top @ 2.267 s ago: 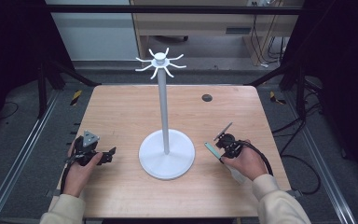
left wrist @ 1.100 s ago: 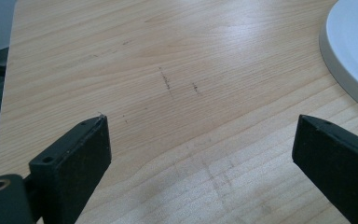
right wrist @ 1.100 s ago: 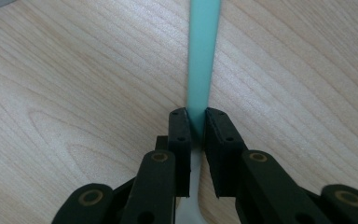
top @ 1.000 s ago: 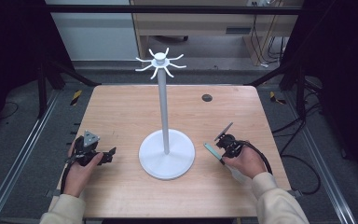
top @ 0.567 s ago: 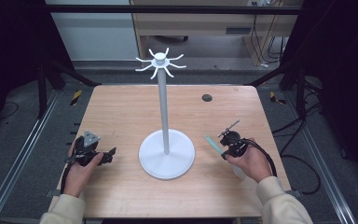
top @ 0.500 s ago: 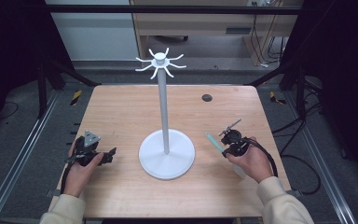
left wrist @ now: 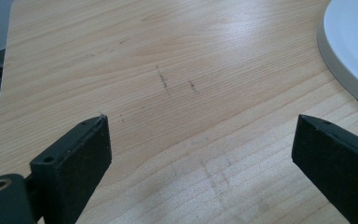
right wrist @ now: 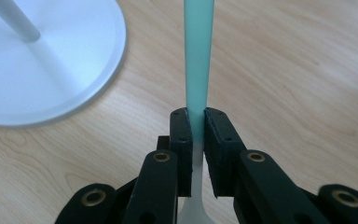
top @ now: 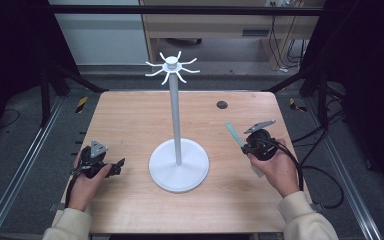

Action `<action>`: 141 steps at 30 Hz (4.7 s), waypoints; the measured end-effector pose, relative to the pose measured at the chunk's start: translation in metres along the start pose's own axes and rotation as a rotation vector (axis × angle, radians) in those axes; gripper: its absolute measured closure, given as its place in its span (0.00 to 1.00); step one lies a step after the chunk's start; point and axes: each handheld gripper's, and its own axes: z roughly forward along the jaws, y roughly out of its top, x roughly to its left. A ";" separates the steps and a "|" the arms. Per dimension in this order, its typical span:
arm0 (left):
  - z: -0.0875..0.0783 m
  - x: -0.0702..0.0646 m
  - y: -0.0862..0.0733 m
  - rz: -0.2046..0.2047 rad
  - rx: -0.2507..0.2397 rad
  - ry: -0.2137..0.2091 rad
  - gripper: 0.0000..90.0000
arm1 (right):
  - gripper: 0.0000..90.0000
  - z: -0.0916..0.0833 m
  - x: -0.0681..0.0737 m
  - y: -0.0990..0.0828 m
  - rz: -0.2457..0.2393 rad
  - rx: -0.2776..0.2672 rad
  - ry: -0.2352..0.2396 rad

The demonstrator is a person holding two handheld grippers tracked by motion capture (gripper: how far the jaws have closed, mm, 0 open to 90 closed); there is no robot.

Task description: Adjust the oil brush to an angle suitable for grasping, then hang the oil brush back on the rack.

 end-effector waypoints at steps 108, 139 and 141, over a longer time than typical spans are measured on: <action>0.000 -0.001 0.000 0.010 0.009 -0.008 0.06 | 0.91 -0.127 0.056 0.071 -0.032 -0.697 0.274; 0.001 -0.002 -0.001 0.018 0.017 -0.009 0.06 | 0.91 -0.120 0.061 0.083 -0.063 -0.664 0.302; 0.001 -0.002 -0.001 0.016 0.016 -0.008 0.06 | 0.91 -0.119 0.061 0.084 -0.064 -0.664 0.303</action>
